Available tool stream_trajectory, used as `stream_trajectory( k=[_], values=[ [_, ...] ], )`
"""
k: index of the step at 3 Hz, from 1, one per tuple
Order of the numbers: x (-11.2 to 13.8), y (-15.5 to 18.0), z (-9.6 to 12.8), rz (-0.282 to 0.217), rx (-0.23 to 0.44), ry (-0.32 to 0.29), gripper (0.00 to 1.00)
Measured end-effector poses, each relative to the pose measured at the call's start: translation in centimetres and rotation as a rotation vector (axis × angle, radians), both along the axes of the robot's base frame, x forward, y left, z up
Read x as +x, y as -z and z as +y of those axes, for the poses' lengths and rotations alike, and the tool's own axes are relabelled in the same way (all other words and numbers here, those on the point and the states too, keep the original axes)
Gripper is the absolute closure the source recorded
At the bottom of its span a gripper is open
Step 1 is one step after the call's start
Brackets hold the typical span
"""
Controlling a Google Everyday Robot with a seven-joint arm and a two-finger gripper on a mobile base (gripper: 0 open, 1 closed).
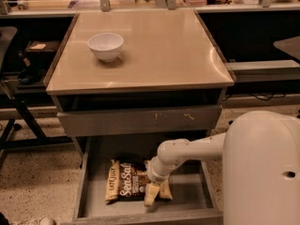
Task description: Pick brown chip bag from middle drawer and place on counter
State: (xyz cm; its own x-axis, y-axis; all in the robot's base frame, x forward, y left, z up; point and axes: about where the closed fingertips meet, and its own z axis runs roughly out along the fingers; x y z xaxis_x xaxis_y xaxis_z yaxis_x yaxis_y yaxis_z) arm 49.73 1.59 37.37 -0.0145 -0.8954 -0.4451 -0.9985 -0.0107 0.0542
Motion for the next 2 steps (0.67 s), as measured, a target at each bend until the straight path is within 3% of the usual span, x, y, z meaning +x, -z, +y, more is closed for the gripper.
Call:
stream_trajectory(
  k=[1, 2],
  values=[
    [-0.04, 0.08, 0.01, 0.002, 0.0, 0.0, 0.18],
    [-0.05, 0.08, 0.02, 0.002, 0.0, 0.0, 0.42]
  ],
)
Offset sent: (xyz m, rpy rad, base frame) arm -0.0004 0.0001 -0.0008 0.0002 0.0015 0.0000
